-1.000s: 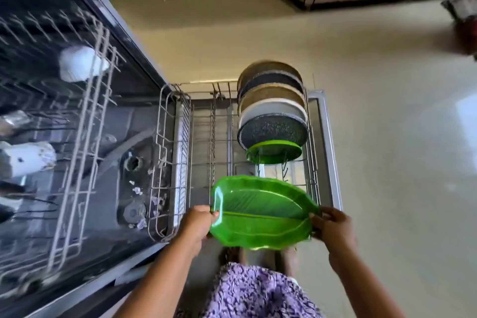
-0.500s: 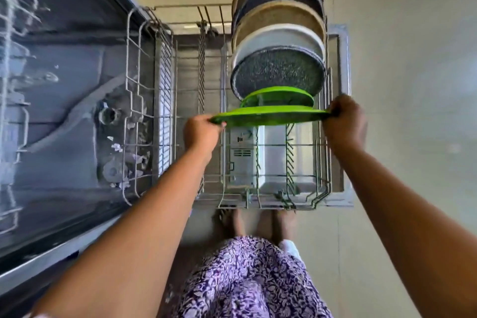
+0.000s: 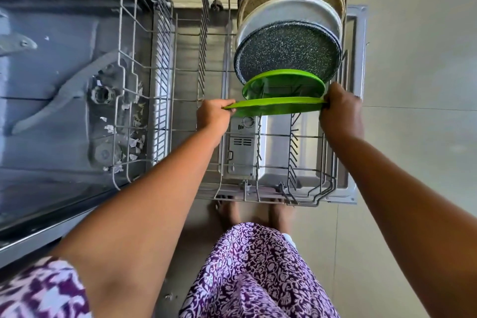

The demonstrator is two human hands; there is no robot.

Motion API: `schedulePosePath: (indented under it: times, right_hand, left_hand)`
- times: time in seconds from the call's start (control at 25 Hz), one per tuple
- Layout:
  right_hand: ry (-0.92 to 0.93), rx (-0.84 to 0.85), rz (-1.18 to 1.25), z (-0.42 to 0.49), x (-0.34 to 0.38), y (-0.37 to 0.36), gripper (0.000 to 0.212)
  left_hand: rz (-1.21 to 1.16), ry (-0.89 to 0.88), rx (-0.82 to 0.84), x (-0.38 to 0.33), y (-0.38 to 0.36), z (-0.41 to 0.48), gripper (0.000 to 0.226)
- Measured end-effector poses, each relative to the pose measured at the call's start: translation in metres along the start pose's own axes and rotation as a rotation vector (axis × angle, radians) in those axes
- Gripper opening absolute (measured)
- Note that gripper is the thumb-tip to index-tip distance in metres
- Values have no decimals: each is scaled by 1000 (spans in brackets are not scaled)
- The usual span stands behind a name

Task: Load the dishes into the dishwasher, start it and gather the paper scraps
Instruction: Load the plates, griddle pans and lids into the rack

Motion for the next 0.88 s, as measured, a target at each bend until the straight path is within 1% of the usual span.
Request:
schedulePosePath:
  times: [0.2, 0.4, 0.56, 0.68, 0.76, 0.88]
  right_hand:
    - [29, 160, -195, 0, 4, -12, 21]
    - [65, 167, -217, -3, 5, -15, 23]
    - [64, 131, -123, -15, 2, -15, 26]
    - [34, 113, -57, -35, 0, -14, 32]
    - [20, 122, -27, -51, 5, -12, 32]
    - [-8, 154, 39, -74, 18, -8, 36]
  left_hand:
    - [18, -30, -42, -10, 2, -1, 26]
    - [54, -52, -17, -12, -7, -4, 29]
    - [79, -35, -63, -2, -1, -15, 33]
    - [41, -22, -45, 9, 1, -37, 30]
    - [30, -22, -27, 13, 3, -55, 28]
    - [118, -71, -7, 10, 10, -84, 26]
Point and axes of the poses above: each hand's wrist, its own z-axis towards the middle knuckle, its own y-axis out of the back of the hand, x = y × z, the point moved 7 cm from there along z, towards the middle knuckle, and after that the axes turned 4 degrees about z, right-handed, at the moved point
